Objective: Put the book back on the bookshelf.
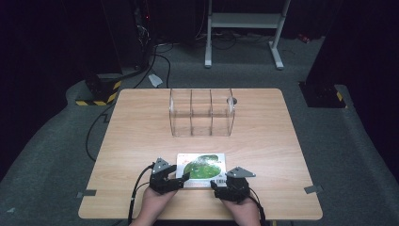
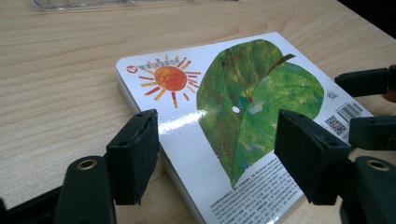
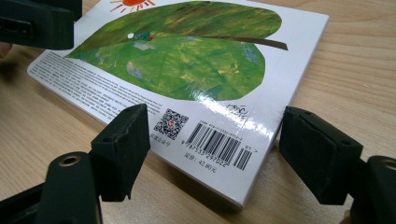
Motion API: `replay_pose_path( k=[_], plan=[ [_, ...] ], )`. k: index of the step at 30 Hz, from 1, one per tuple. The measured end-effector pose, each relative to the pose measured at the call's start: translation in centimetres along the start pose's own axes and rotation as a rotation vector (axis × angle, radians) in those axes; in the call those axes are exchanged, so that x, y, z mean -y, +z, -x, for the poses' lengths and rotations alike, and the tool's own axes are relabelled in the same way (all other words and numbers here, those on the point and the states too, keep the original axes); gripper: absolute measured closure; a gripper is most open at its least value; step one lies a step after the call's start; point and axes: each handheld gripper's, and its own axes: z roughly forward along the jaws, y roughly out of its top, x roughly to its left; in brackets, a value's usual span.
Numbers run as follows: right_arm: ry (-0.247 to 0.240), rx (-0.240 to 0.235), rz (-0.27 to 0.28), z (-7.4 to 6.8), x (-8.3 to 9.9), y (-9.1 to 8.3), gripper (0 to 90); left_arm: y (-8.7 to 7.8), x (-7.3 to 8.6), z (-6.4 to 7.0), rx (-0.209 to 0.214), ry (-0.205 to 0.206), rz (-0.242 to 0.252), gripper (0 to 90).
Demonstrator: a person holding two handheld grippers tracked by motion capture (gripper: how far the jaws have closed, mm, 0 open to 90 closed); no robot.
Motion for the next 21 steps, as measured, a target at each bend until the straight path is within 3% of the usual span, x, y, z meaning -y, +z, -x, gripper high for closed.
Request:
replay_pose_path(
  k=[6, 13, 18, 21],
  plan=[
    [0.001, 0.001, 0.004, 0.0, 0.0, 0.0, 24.4, -0.5, -0.3, 0.1, 0.012, -0.007, 0.038, 31.5],
    [0.03, -0.021, 0.01, 0.2, 0.0, -0.1, 23.3, -1.7, -0.7, 0.4, 0.064, -0.023, 0.148, 31.5],
    [0.03, -0.02, 0.01, 0.2, 0.0, -0.1, 23.3, -1.4, -0.5, 0.1, 0.051, -0.031, 0.126, 33.7],
    [0.025, -0.019, 0.018, 0.1, 0.1, -0.1, 23.6, -1.5, -0.5, 0.0, 0.045, -0.028, 0.139, 35.8]
  ],
)
